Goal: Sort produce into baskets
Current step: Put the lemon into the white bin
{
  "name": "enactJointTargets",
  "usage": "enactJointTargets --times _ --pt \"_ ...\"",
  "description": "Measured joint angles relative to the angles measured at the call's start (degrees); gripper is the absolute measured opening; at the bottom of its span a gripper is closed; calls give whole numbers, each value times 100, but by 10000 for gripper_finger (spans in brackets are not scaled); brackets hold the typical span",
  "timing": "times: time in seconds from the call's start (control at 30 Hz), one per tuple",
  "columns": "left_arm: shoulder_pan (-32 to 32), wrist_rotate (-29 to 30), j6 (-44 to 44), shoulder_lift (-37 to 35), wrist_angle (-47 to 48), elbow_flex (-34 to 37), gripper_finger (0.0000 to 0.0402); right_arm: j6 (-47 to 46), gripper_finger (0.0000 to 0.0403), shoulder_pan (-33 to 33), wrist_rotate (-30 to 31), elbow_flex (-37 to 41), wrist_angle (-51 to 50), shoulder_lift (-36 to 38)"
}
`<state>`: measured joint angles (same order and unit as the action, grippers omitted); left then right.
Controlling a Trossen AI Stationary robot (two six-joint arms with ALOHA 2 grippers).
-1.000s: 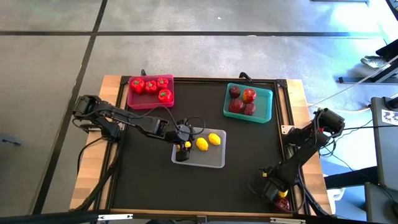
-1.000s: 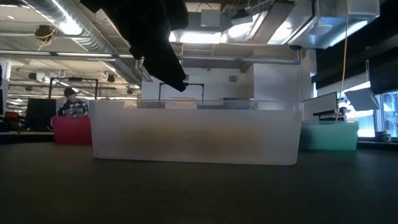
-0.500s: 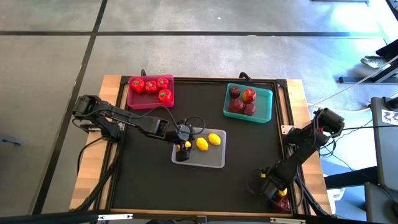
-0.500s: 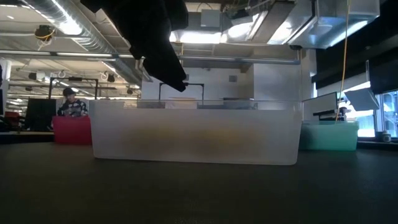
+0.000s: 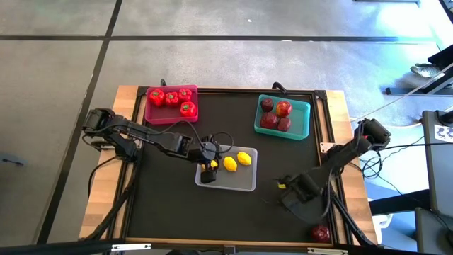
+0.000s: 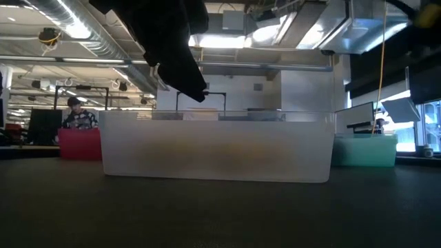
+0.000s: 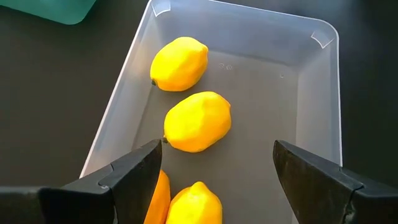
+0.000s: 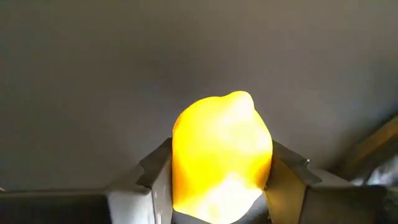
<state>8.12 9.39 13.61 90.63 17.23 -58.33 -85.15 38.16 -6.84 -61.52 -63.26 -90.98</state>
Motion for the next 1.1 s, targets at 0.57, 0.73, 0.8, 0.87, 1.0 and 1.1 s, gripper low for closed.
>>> enactJointTargets --times 0.57,0.73,0.8,0.87,1.0,1.1 --pt "185 7 -297 -6 244 0 304 3572 179 -1461 2143 -1350 1581 -1" --pt "300 15 -215 -72 442 0 304 4104 179 -1673 2145 -1354 2095 -197" --pt "360 11 -175 -72 595 9 304 4308 179 -1740 2132 -1354 2191 -312" --pt "411 19 -151 -78 683 9 304 4444 179 -1815 2125 -1354 2166 -454" --pt "477 167 -153 -79 747 9 304 4861 180 -2001 2123 -1354 2150 -754" --pt "498 183 -153 -79 758 9 304 5406 180 -2115 1963 -1354 2157 -988"
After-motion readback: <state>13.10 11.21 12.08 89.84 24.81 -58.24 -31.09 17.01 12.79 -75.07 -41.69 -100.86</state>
